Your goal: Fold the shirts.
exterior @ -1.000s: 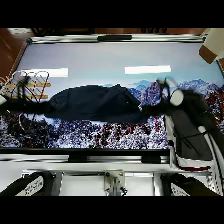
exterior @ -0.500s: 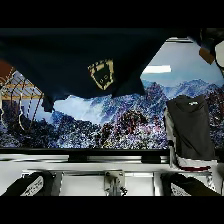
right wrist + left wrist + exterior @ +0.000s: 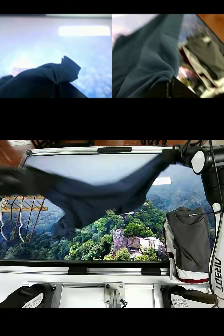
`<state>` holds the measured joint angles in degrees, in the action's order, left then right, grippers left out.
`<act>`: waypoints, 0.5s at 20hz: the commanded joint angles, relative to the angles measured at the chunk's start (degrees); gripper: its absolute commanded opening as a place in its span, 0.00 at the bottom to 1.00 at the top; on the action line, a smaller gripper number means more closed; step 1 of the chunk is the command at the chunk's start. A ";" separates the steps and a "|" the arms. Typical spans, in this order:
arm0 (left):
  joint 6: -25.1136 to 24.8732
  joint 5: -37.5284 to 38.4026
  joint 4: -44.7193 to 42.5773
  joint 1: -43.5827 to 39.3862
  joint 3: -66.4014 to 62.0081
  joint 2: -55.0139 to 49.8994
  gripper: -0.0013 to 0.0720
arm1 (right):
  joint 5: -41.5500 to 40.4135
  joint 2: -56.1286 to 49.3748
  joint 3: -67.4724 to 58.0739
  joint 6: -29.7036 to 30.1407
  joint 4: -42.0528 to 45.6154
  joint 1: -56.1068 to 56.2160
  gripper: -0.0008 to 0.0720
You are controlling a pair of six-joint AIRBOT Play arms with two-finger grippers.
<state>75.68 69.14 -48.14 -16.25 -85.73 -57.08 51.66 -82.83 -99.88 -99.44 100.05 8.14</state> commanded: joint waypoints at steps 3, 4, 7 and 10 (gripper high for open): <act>0.02 -15.04 0.24 -24.83 18.88 -8.07 0.06 | 22.43 -1.77 -0.09 -0.48 0.87 -5.92 0.12; 0.02 -16.48 0.24 -27.89 19.89 -10.64 0.06 | 25.35 -1.77 0.28 -0.48 0.81 -6.54 0.12; 0.04 -20.87 0.52 -34.88 20.33 -19.63 0.06 | 29.38 -1.77 3.23 -0.52 -0.17 -6.49 0.13; 1.03 -20.68 2.12 -35.63 19.76 -24.63 0.63 | 29.16 -1.68 4.28 -0.07 -2.69 -6.54 0.72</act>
<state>75.75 50.54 -46.96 -48.82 -66.65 -76.44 77.56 -84.53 -96.71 -99.85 99.20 1.98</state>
